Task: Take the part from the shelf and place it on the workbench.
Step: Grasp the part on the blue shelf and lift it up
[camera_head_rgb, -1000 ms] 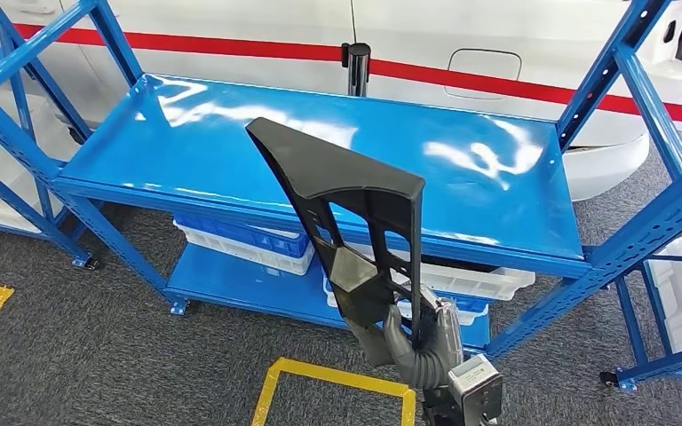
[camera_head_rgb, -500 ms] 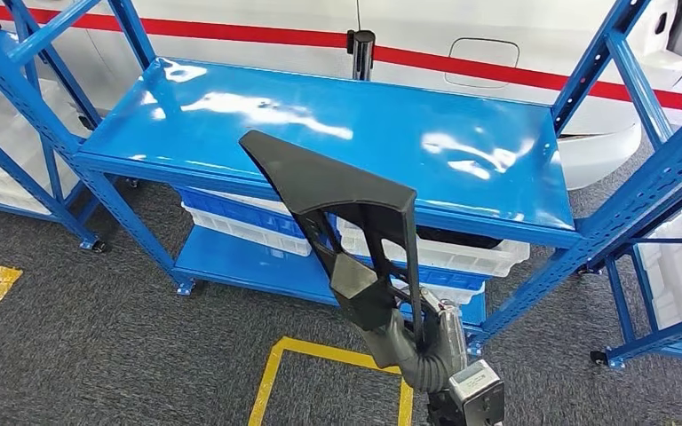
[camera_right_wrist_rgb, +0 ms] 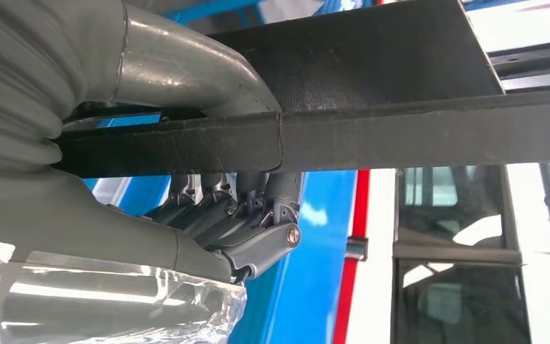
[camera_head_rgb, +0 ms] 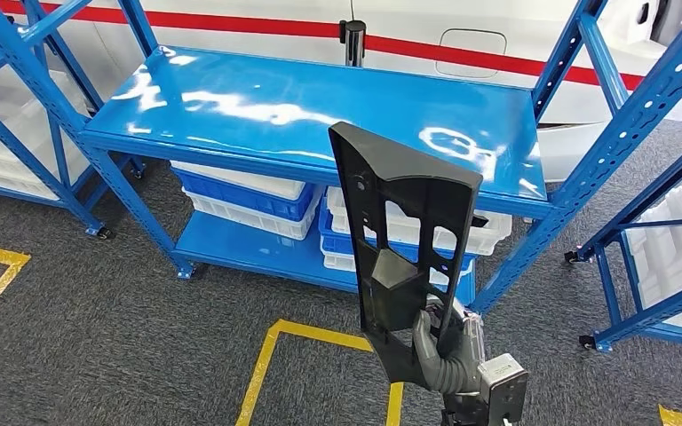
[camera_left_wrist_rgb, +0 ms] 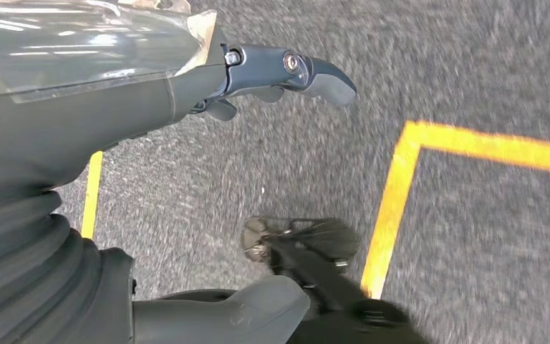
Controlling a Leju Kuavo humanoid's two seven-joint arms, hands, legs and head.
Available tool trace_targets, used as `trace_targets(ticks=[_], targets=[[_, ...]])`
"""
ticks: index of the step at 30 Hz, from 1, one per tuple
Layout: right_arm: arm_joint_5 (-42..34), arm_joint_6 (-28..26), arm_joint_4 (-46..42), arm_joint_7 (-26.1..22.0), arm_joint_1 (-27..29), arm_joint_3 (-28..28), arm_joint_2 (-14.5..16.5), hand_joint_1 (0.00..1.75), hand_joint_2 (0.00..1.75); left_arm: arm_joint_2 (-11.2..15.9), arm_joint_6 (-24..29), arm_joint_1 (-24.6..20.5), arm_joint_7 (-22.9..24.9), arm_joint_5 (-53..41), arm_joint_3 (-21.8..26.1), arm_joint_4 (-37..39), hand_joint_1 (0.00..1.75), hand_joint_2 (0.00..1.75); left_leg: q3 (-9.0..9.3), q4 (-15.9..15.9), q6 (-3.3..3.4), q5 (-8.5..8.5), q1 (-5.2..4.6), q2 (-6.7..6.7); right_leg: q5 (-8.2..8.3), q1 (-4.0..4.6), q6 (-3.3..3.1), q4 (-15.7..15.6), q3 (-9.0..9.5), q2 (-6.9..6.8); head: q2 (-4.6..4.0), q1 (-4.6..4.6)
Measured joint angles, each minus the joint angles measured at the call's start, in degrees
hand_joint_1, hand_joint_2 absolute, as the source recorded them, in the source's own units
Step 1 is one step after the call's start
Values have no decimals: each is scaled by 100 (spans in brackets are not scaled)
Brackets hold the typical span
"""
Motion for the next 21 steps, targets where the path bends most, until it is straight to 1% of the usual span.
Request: trace_targets(ticks=[1, 2, 3, 4, 5, 6, 7, 8, 9, 10, 11, 12, 13, 14, 15, 16, 17, 18, 19, 20, 21], targets=[[4, -31, 58, -68, -24, 6, -14, 175, 175, -19, 70, -6, -25, 2, 14, 0, 0, 175, 241, -357, 8, 21, -4, -18, 30, 11, 35, 23, -43, 0, 0, 4], [14, -45, 107, -138, -57, 18, -23, 175, 175, -36, 124, -11, -41, 1, 25, 1, 0, 175, 391, -613, 16, 0, -15, -34, 65, 22, 77, 42, -78, -1, 0, 6], [24, -40, 147, -196, -94, 35, -29, 175, 175, -49, 162, -15, -50, -1, 31, 1, 0, 175, 451, -755, 27, -40, -36, -47, 102, 29, 122, 52, -115, -2, 0, 7], [31, -33, 183, -238, -124, 54, -35, 175, 175, -56, 187, -17, -55, -2, 37, 2, 0, 175, 430, -799, 56, -33, -60, -48, 151, 33, 176, 53, -152, -2, 0, 9], [37, -28, 215, -263, -143, 70, -44, 175, 175, -65, 200, -18, -56, -2, 44, 3, 0, 175, 378, -829, 112, 1, -63, -32, 171, 35, 217, 72, -194, -5, 0, 13], [40, -25, 244, -278, -150, 83, -54, 175, 175, -74, 208, -21, -56, -2, 51, 3, 0, 175, 321, -860, 179, 51, -71, -20, 119, 37, 228, 131, -263, -3, 0, 18], [42, -25, 271, -285, -153, 95, -64, 175, 175, -81, 210, -22, -56, -1, 57, 4, 0, 175, 248, -882, 261, 126, -76, -3, -30, 42, 208, 275, -355, 1, 0, 35], [43, -24, 297, -288, -156, 106, -74, 175, 175, -88, 211, -23, -57, -1, 62, 4, 0, 175, 169, -898, 327, 204, -82, 13, -265, 42, 160, 519, -457, 5, 0, 54], [42, -24, 321, -290, -159, 117, -81, 175, 175, -91, 211, -24, -57, 0, 65, 4, 0, 175, 89, -899, 364, 277, -104, 22, -533, 40, 110, 855, -569, 11, 0, 68], [43, -24, 344, -292, -163, 127, -87, 175, 175, -91, 212, -23, -58, 1, 67, 4, 0, 175, 1, -894, 388, 352, -119, 32, -752, 39, 87, 1232, -657, 14, 0, 85], [43, -22, 367, -299, -167, 133, -92, 175, 175, -92, 213, -23, -57, 1, 70, 4, 0, 175, -90, -891, 393, 422, -136, 38, -865, 40, 102, 1538, -689, 15, 0, 91], [43, -14, 388, -312, -170, 136, -99, 175, 175, -93, 219, -22, -55, 1, 74, 4, 0, 175, -182, -888, 392, 494, -148, 44, -865, 42, 147, 1699, -649, 15, 0, 93], [46, 5, 407, -333, -173, 138, -104, 175, 175, -97, 233, -23, -49, 1, 77, 4, 0, 175, -272, -886, 384, 567, -157, 47, -769, 46, 204, 1652, -510, 15, 0, 95], [51, 30, 424, -358, -180, 140, -108, 175, 175, -101, 251, -23, -36, 3, 81, 4, 0, 175, -356, -884, 371, 638, -162, 48, -643, 50, 249, 1395, -269, 15, 0, 94], [58, 59, 439, -380, -196, 146, -110, 175, 175, -104, 275, -25, -15, 6, 85, 4, 0, 175, -423, -879, 351, 706, -167, 48, -555, 54, 265, 1000, 48, 14, 1, 94], [68, 88, 453, -395, -219, 154, -110, 175, 175, -108, 300, -26, 11, 9, 90, 4, 0, 175, -476, -868, 326, 764, -180, 48, -522, 73, 256, 514, 407, 14, 1, 99], [79, 111, 465, -403, -244, 163, -108, 175, 175, -114, 317, -27, 41, 13, 95, 4, 0, 175, -508, -857, 300, 816, -193, 51, -548, 91, 224, 108, 676, 21, 1, 96], [92, 133, 481, -409, -263, 171, -103, 175, 175, -119, 335, -29, 69, 15, 100, 4, 0, 175, -523, -854, 275, 872, -204, 54, -581, 108, 185, -161, 837, 27, 1, 90], [108, 149, 497, -416, -275, 176, -96, 175, 175, -123, 349, -29, 94, 16, 105, 4, 0, 175, -534, -858, 251, 923, -212, 56, -593, 129, 155, -295, 898, 34, 0, 82], [131, 159, 518, -426, -277, 180, -89, 175, 175, -126, 361, -28, 117, 19, 110, 4, 0, 175, -544, -868, 226, 977, -210, 55, -576, 122, 115, -294, 857, 39, 0, 70], [159, 166, 543, -439, -275, 185, -80, 175, 175, -126, 375, -25, 136, 22, 117, 4, 0, 175, -561, -860, 199, 986, -195, 48, -533, 86, 71, -278, 821, 33, 0, 62]])
